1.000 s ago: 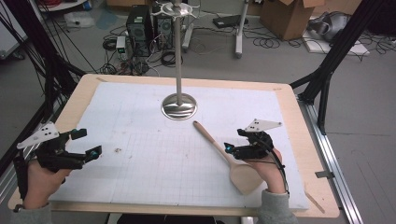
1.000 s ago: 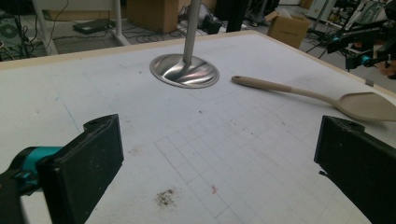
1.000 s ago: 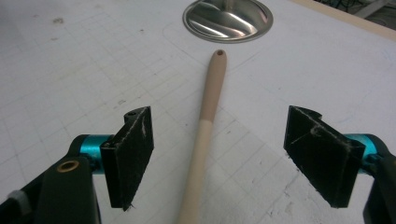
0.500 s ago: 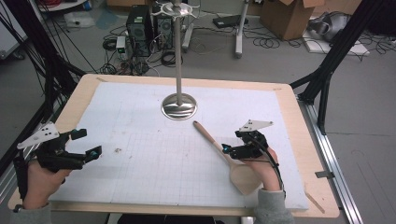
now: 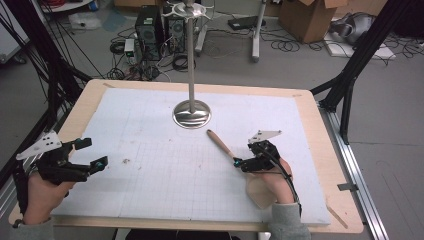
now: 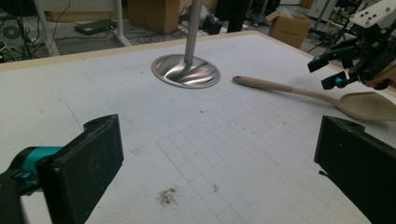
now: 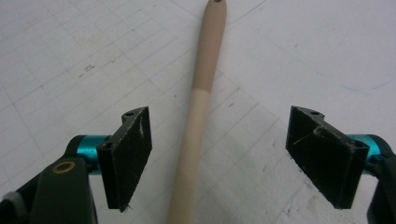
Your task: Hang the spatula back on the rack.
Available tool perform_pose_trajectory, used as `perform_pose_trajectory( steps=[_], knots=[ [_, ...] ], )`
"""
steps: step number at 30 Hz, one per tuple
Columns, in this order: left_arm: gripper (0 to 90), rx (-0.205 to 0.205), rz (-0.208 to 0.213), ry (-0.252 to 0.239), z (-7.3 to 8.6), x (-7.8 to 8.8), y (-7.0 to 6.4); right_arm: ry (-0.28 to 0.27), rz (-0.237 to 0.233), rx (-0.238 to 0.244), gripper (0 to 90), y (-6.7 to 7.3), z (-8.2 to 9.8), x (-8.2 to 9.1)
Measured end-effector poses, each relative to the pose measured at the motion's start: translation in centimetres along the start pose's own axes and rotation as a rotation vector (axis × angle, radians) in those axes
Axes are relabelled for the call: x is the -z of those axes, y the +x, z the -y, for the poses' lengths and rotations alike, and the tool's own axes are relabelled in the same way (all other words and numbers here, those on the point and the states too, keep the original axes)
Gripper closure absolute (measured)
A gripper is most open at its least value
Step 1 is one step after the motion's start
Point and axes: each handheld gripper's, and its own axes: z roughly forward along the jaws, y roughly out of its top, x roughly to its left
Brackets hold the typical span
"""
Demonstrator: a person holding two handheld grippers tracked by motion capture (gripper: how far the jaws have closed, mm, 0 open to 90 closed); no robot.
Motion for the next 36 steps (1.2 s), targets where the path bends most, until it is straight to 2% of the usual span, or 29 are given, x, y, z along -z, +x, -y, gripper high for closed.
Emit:
perform_pose_trajectory(
  steps=[15, 22, 36],
  knots=[
    [1.7, -0.001, 0.0, 0.004, 0.1, -0.1, 0.0, 0.051, -0.024, 0.014, 21.6, 0.8, -0.1, -1.5],
    [1.7, 0.002, -0.004, 0.008, 0.2, -0.1, 0.1, 0.098, -0.054, -0.003, 21.7, 0.9, 0.0, -2.4],
    [1.7, 0.004, -0.002, 0.006, 0.2, 0.0, 0.2, 0.099, -0.055, -0.018, 38.6, 1.0, 0.3, -2.5]
  ],
)
